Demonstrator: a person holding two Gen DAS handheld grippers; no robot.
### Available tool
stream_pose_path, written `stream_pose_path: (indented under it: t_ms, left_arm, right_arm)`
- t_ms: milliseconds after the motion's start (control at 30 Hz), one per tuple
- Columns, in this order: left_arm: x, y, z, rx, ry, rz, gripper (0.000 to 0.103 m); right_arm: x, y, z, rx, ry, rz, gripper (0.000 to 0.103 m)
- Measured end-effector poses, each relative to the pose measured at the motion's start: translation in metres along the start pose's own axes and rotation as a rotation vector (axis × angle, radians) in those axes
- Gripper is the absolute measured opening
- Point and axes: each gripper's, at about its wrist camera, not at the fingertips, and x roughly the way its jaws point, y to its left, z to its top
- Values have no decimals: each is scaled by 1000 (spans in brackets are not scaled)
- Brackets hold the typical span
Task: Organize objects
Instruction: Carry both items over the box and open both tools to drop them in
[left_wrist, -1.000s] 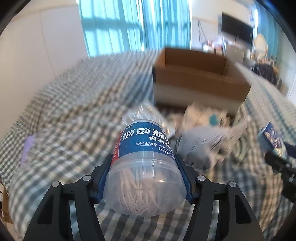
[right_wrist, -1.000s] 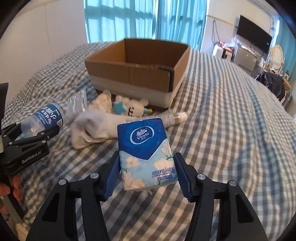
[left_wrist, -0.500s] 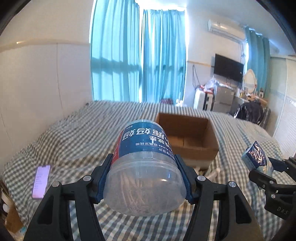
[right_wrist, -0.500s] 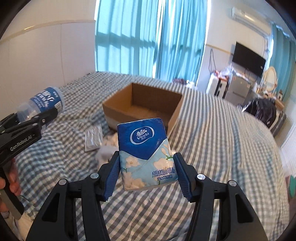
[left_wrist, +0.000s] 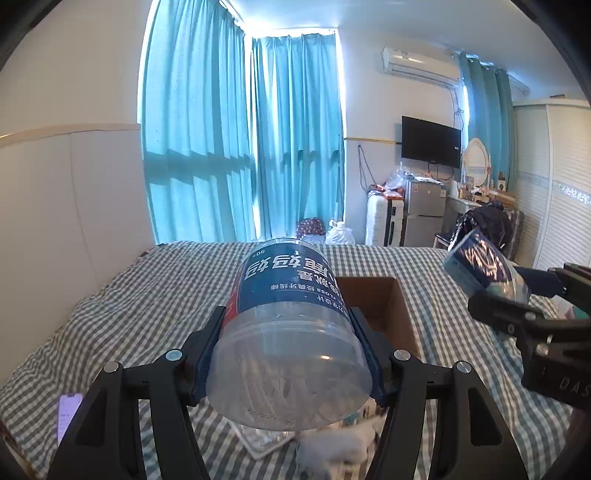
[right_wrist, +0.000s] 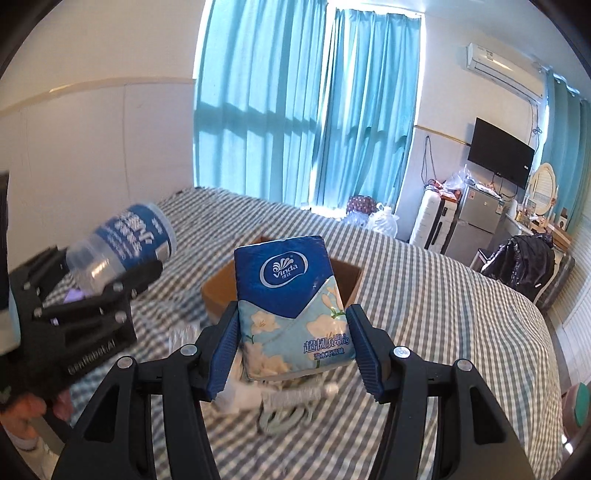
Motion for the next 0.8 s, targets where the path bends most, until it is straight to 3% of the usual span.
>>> stream_pose_path:
  t_ms: [267, 433, 633, 800]
  left_arm:
    - [72, -1, 25, 12, 11, -5, 65]
    - [124, -7, 25, 12, 33, -14, 65]
    - [181, -16, 9, 33, 97, -23, 65]
    - [215, -26, -8, 55, 162, -29, 65]
  right_arm:
    - [64, -25, 46, 19, -13, 6, 57]
    - [113, -34, 64, 21, -14, 10, 57]
    - [184, -50, 63, 54, 40, 14, 57]
    - [228, -63, 44, 84, 104, 30, 56]
